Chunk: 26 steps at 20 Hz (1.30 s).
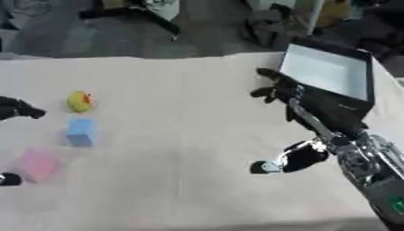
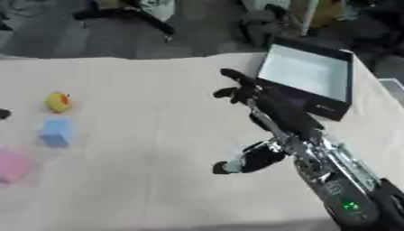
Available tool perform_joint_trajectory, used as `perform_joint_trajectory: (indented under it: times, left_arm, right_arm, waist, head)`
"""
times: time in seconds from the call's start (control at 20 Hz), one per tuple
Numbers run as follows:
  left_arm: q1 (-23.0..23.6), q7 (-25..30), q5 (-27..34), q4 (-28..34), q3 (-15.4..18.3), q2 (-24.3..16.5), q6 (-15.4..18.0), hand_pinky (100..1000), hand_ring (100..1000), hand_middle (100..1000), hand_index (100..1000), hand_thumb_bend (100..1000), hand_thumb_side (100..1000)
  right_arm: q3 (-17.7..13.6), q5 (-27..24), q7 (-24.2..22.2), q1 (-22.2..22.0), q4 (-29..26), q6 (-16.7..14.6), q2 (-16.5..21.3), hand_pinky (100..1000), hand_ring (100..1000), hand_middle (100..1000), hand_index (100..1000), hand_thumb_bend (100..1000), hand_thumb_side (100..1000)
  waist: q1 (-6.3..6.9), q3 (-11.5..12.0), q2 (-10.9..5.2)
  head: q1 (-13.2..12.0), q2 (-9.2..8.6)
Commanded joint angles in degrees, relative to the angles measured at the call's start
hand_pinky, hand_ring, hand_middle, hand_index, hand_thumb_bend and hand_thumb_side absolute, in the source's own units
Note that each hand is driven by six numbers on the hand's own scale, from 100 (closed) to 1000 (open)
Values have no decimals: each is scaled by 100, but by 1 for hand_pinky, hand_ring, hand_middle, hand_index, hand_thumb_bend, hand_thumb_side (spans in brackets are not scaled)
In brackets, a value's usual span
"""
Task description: Pick up the objects with one hand, pass them to the other hand, and then place them into the box on the other side of the table.
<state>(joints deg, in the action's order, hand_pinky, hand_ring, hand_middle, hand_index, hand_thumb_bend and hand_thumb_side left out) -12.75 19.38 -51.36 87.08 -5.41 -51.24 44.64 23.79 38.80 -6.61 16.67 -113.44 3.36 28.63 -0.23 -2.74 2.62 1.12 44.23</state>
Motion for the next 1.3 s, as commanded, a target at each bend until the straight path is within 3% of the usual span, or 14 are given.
perform_joint_trajectory:
  times: [0.05, 0.2, 0.4, 0.55, 0.7, 0.9, 1.15, 1.2, 1.3]
  left_arm:
    - [-158, -296, -1189, -467, -156, -236, 733, 743, 771, 746, 925, 725, 575]
    - [-261, -1443, -2372, -1013, -259, -191, 733, 741, 769, 741, 920, 709, 571]
    - [-429, -3240, -3680, -1741, -219, -95, 733, 731, 752, 729, 909, 598, 516]
    - [-547, -4616, -4343, -2147, -100, -34, 733, 727, 738, 721, 905, 524, 463]
    - [-663, -5666, -4878, -2466, -36, 20, 733, 723, 730, 716, 902, 487, 438]
    - [-788, -6456, -5577, -2829, -38, 73, 733, 722, 725, 714, 901, 461, 428]
    - [-840, -7056, -6197, -3099, 38, 93, 733, 722, 725, 714, 901, 461, 428]
    - [-872, -7096, -6240, -3117, 37, 123, 733, 719, 709, 707, 898, 385, 383]
    - [-987, -7125, -6160, -3150, -17, 180, 733, 718, 704, 703, 896, 364, 369]
  right_arm:
    - [-16, -38, -18, 91, -116, -11, 127, 372, 718, 1000, 831, 866, 283]
    - [-12, -45, -25, 93, -116, -14, 119, 371, 718, 1000, 831, 871, 280]
    - [-13, -46, -22, 88, -116, -13, 108, 371, 719, 1000, 831, 874, 277]
    - [-15, -47, -22, 81, -116, -10, 104, 371, 719, 1000, 831, 877, 274]
    - [-13, -48, -24, 76, -116, -10, 93, 370, 719, 1000, 830, 880, 272]
    - [-8, -53, -30, 70, -116, -12, 85, 370, 720, 1000, 830, 879, 271]
    - [-9, -56, -31, 65, -116, -10, 84, 370, 720, 1000, 830, 879, 271]
    - [-6, -58, -34, 67, -116, -12, 80, 369, 720, 1000, 830, 879, 270]
    - [-2, -60, -46, 69, -116, -15, 73, 369, 720, 1000, 830, 879, 270]
  waist:
    - [26, -6, -65]
    - [29, -13, -64]
    - [26, -9, -60]
    - [24, 0, -60]
    - [24, 2, -59]
    - [23, -4, -64]
    - [22, 1, -67]
    - [22, -12, -69]
    - [25, -25, -72]
  head:
    - [-8, -11]
    - [-9, -11]
    - [5, -11]
    - [18, -11]
    - [29, -11]
    - [29, -11]
    - [34, -11]
    - [33, -11]
    - [34, -11]
